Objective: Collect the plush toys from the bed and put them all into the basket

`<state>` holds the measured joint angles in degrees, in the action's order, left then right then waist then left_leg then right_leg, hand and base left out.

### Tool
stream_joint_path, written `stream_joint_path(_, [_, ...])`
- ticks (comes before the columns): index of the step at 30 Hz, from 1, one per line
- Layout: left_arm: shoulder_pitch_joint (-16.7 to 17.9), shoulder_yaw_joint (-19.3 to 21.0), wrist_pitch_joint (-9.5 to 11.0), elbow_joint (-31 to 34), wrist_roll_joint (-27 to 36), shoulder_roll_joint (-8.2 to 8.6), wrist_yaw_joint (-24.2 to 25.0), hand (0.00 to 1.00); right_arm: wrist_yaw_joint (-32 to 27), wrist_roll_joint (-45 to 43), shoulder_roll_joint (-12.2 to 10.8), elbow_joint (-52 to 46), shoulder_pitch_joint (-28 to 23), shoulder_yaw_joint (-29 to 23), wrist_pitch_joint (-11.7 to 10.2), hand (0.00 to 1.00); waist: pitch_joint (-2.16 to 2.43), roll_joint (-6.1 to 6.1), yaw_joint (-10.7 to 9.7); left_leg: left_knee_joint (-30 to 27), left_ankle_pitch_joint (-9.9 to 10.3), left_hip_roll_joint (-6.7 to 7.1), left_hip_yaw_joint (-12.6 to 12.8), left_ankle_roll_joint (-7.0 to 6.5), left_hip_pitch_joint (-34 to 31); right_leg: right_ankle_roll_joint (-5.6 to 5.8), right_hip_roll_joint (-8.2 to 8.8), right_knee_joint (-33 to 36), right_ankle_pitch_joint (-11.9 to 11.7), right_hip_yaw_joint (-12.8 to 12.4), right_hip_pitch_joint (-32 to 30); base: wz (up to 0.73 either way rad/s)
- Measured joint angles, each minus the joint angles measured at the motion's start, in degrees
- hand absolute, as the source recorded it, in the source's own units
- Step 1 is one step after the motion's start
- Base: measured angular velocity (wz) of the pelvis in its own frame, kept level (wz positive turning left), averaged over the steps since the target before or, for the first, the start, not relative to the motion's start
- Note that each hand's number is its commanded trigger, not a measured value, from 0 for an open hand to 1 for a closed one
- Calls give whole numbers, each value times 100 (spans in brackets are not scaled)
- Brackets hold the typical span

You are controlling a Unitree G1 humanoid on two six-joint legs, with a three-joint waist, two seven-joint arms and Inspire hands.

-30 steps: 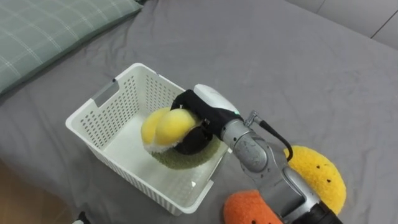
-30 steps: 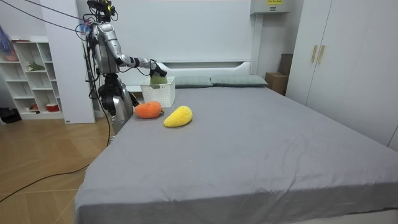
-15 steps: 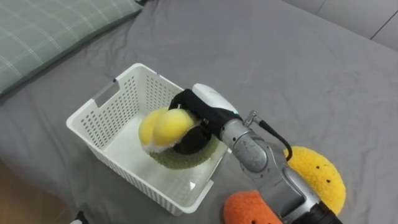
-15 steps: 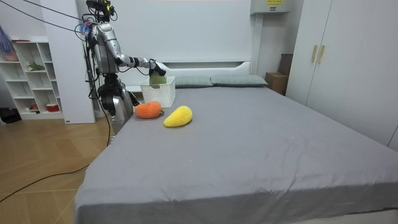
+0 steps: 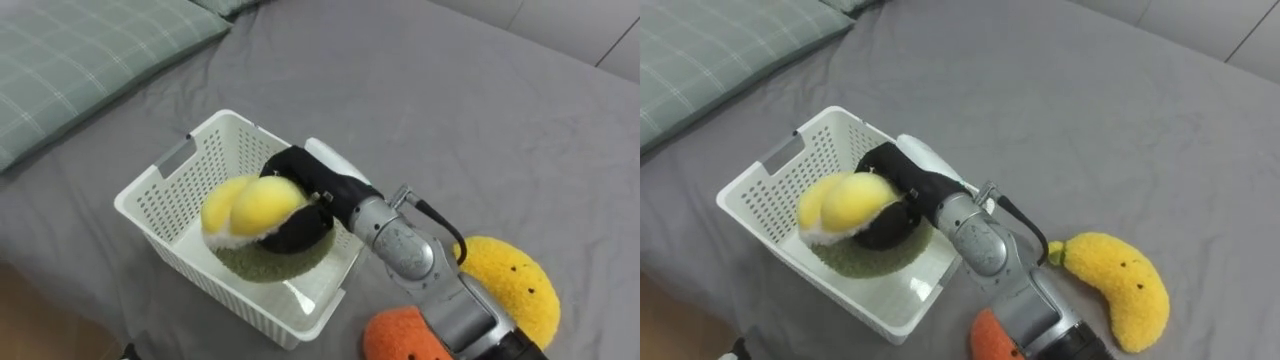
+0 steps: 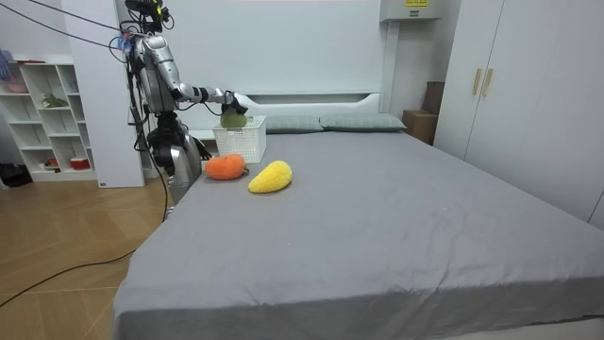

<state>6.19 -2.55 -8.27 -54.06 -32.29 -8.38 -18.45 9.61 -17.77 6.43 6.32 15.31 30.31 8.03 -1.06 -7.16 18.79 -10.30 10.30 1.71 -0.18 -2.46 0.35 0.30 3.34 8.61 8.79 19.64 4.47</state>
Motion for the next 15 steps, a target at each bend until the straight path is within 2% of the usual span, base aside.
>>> stream_joint_path(2, [1,-1,0,2,-1,6,-11,0,-1,0,0,0,-75,0,0,97,-3,6,0,0,0,0,2,0,3,0,-1,0,0,-10,1,0])
stream_joint_path(7, [1,-1,0,3,-1,16,-33,0,-2,0,15,0,-195,1,0,60,-8,69,-7,8,0,-2,27,0,17,1,-6,0,-1,-59,0,-1])
stream_joint_path(8, [3,-1,0,2,-1,16,-55,0,-2,0,16,0,-201,1,0,26,-7,74,-7,10,0,-1,35,0,20,1,-8,-1,-1,-66,0,-5])
stream_joint_path(9, [5,-1,0,2,1,16,-105,0,-2,0,17,0,-206,1,0,19,-4,80,-10,15,0,-1,47,0,27,1,-11,-1,-2,-79,-2,-4])
stream_joint_path(10, [7,3,0,1,1,15,-128,0,-2,0,18,0,-208,0,0,0,-2,82,-15,21,0,0,48,0,30,1,-12,0,-2,-79,-1,0])
stream_joint_path(15, [13,2,0,0,0,16,-139,0,-4,-1,29,10,-211,1,0,0,0,79,-33,27,0,-1,61,0,38,1,-12,-4,-2,-91,-2,0])
